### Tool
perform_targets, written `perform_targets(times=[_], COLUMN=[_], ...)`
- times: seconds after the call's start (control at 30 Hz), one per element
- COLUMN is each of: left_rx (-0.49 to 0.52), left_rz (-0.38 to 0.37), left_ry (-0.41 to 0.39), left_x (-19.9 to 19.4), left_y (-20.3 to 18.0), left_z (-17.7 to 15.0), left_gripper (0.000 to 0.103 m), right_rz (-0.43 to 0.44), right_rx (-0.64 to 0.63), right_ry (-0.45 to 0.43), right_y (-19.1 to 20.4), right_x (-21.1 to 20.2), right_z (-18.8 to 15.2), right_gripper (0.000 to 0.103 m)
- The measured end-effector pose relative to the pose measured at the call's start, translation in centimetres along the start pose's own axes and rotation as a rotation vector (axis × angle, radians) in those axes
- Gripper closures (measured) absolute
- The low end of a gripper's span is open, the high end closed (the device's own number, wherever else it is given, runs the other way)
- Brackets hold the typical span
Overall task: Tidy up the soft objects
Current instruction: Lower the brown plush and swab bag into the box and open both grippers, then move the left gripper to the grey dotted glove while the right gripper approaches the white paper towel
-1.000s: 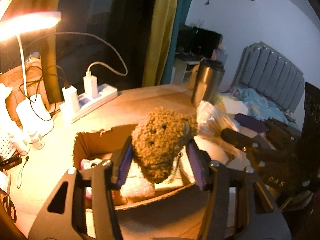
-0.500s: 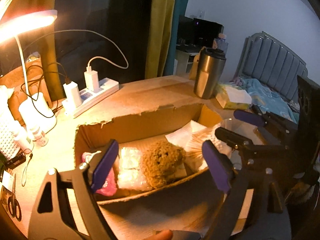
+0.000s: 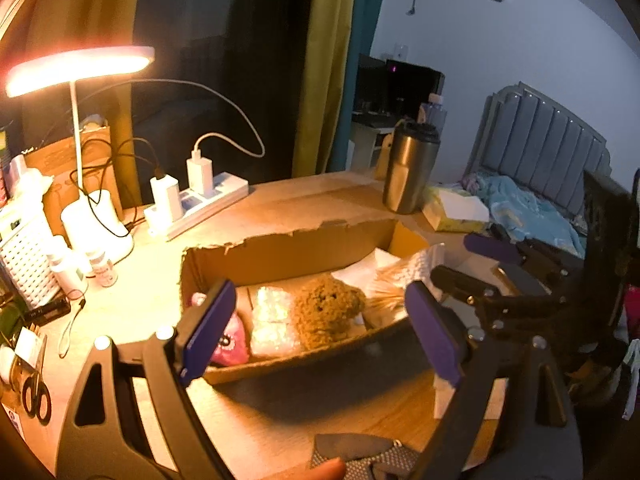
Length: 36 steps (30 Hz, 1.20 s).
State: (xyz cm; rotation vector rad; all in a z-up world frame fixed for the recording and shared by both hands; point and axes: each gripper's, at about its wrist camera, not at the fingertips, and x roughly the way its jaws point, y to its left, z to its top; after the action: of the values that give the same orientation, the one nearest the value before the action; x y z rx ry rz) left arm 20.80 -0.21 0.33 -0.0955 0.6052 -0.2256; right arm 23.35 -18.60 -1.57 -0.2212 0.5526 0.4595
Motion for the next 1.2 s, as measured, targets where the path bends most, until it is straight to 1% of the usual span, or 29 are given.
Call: perform_targets(times=[0.13, 0.27, 0.37, 0.57, 0.87, 1.07, 1.2], left_rx=[-0.001, 0.005, 0.006, -0.005, 0.011, 0.028, 0.030], left_rz=[-0.010, -0.009, -0.020, -0.002, -0.018, -0.012, -0.023], left_ry=[-0.023, -0.051, -0.053, -0.066, -0.035, -0.028, 0.000], left_x=[-1.3, -2.5, -2.9, -3.6, -3.4, -3.5, -3.2], left_y=[-0.2, -0.6, -0.7, -0.9, -2.0, -2.5, -2.6], left_z=[-0.4, -0.9, -1.3, -2.2, -4.1, -4.8, -5.5], left_gripper=[0.015, 0.015, 0.015, 0.015, 0.015, 0.015, 0.015], right_rz=[0.006, 0.015, 0.028, 0.043, 0.067, 0.067, 0.065], right_rx=[-0.012, 0.002, 0.007, 0.000, -0.004, 0.015, 0.018], right_ry=[0.003, -0.001, -0.002, 0.000, 0.001, 0.030, 0.050], right_y=[0.6, 0.7, 0.9, 1.5, 2.3, 2.2, 2.1], right_x=[-0.6, -1.3, -1.9, -2.8, -4.3, -4.5, -4.5], right_z=[-0.5, -0.9, -1.1, -1.8, -2.7, -4.3, -5.2], right_gripper=[0.036, 0.036, 0.036, 0.036, 0.036, 0.036, 0.036])
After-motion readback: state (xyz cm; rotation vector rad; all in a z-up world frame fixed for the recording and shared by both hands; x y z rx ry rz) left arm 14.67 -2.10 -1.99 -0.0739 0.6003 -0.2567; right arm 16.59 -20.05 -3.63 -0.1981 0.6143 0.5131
